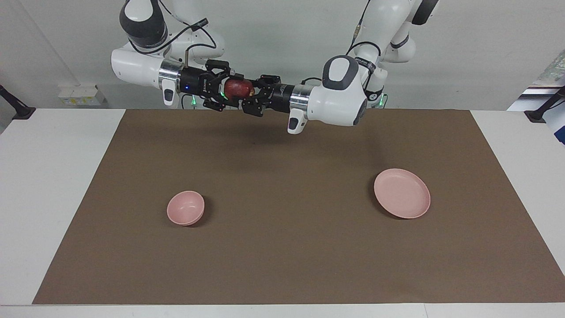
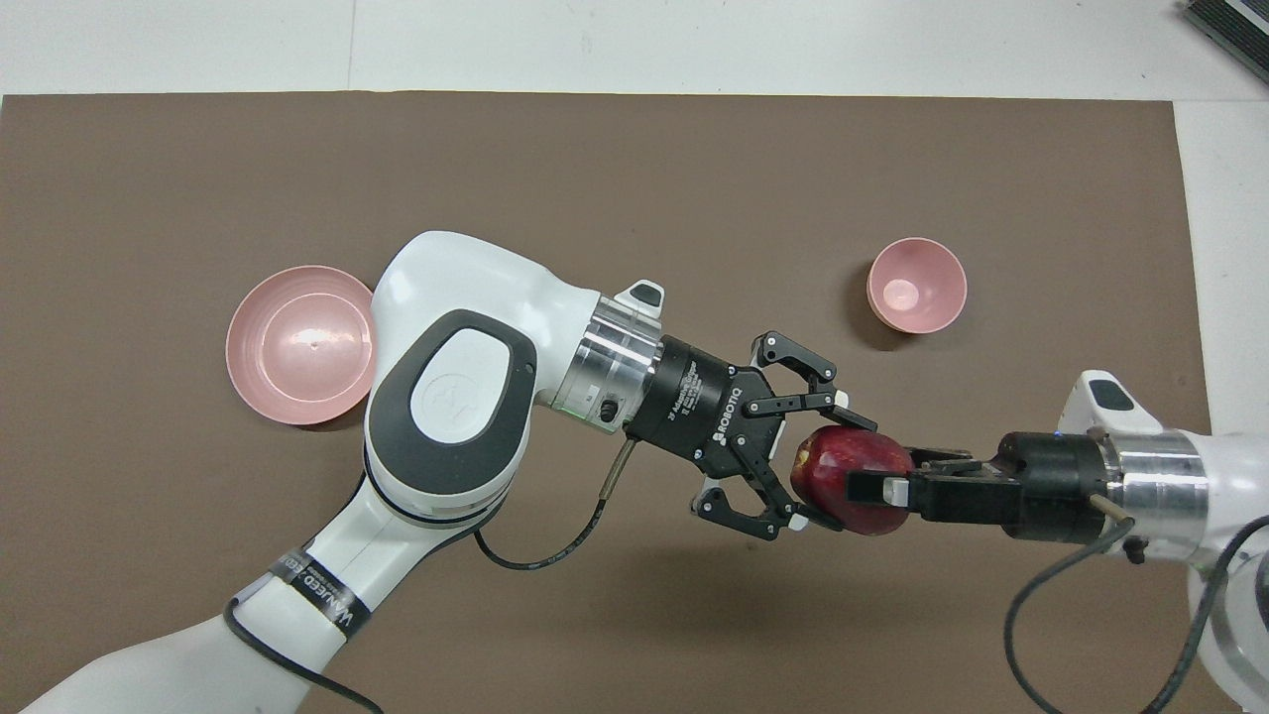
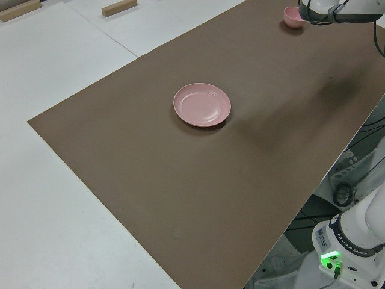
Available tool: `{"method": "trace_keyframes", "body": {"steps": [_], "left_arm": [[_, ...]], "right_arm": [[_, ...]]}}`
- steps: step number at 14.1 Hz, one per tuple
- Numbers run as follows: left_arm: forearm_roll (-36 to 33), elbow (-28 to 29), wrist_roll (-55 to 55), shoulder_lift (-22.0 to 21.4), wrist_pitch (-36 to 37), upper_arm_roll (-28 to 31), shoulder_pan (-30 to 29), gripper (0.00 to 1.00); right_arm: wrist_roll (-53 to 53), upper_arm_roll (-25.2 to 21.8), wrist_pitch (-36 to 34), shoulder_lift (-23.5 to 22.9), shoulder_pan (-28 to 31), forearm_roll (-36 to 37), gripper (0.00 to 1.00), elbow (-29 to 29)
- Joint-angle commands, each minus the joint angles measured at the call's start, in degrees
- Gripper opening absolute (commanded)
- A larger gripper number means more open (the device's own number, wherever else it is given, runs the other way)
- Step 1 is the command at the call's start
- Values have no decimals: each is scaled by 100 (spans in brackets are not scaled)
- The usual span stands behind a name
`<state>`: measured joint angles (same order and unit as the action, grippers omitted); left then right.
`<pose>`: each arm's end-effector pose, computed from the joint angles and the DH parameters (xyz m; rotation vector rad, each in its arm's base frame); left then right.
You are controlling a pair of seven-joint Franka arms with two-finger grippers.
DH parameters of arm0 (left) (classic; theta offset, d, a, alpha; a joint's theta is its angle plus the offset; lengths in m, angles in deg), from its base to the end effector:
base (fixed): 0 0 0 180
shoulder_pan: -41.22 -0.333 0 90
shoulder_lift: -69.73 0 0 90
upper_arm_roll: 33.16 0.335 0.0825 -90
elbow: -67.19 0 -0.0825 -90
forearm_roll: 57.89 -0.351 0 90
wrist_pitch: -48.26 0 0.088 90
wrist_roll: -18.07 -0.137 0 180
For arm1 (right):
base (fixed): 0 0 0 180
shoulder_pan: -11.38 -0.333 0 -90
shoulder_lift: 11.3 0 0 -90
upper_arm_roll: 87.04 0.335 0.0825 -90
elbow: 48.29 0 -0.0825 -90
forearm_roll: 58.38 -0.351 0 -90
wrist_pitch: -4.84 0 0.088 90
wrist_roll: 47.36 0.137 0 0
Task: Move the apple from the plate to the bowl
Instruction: 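Grasp the apple with the right gripper while the left gripper opens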
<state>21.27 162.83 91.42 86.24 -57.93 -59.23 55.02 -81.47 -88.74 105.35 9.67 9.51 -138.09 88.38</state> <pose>0.4409 -0.4590 0.5392 1.6736 1.0625 -1.4775 0.4000 0.1166 0.5312 -1.8020 -0.0788 -0.1848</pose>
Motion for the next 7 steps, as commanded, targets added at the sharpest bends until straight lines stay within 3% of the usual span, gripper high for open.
{"method": "trace_keyframes", "body": {"steps": [1, 3, 4, 6, 7], "left_arm": [[144, 174, 31, -254, 2, 67, 53, 0], [135, 174, 31, -254, 2, 76, 53, 0], [135, 174, 31, -254, 11, 67, 53, 0], [127, 174, 31, -254, 11, 76, 53, 0], [109, 157, 22, -254, 28, 67, 53, 11]], "right_arm": [[54, 47, 188, 117, 108, -53, 79, 150], [54, 47, 188, 126, 108, -53, 41, 150], [45, 47, 188, 118, 108, -53, 29, 150], [36, 47, 188, 109, 108, -53, 22, 150], [36, 38, 196, 100, 126, -53, 15, 142]]}}
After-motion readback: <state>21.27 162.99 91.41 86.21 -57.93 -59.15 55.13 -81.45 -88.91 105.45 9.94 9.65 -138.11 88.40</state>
